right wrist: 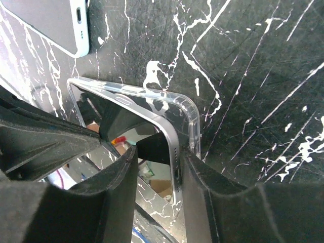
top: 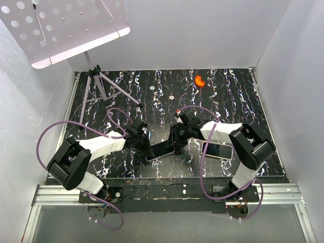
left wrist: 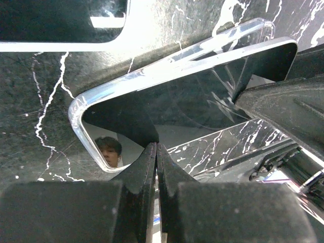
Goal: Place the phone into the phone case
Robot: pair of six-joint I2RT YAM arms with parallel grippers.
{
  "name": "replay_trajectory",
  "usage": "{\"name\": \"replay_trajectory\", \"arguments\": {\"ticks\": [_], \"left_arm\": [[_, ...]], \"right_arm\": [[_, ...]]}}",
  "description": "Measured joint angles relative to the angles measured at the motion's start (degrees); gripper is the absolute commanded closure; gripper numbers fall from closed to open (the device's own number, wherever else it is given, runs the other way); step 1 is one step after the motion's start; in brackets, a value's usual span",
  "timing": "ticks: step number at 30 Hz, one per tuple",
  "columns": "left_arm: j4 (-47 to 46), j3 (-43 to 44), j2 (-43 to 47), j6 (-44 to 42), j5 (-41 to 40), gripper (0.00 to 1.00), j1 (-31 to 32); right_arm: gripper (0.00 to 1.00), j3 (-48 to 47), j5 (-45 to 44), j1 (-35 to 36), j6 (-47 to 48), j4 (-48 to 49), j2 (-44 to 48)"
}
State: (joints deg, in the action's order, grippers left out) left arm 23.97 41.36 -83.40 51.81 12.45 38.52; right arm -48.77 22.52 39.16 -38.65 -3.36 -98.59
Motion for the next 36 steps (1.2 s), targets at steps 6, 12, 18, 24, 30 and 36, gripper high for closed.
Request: {"name": "replay_trajectory", "arguments": {"ticks": [6, 12, 18, 24, 30, 36], "left_arm": [[-2.23, -0.94, -0.39, 0.94, 2.16, 1.0, -0.02], [-3.21, -1.18, -0.74, 1.57, 3.37, 1.0, -0.02], [-3.04, -1.07, -0.87, 1.77, 3.37, 1.0, -0.02], [-3.13, -0.28, -2.19, 2.21, 4.52, 1.0, -0.02], [-3.26, 0.0, -2.75, 2.47, 5.05, 1.0, -0.13], [-4.39, 0.26, -3.93, 3.06, 6.71, 1.0, -1.03]], "right_arm": [[0.46, -2.84, -4.0, 1.33, 1.27, -4.92, 0.28], [0.45, -4.76, -6.91, 2.75, 1.88, -8.0, 0.22], [0.44, -7.08, -11.28, 5.09, 2.84, -11.34, -0.31], [0.43, -9.27, -15.93, 7.72, 2.95, -14.36, -0.92], [0.42, -11.5, -19.65, 9.84, 3.06, -17.2, -2.34], [0.36, -13.38, -22.82, 11.41, 3.39, -19.5, -2.82]]}}
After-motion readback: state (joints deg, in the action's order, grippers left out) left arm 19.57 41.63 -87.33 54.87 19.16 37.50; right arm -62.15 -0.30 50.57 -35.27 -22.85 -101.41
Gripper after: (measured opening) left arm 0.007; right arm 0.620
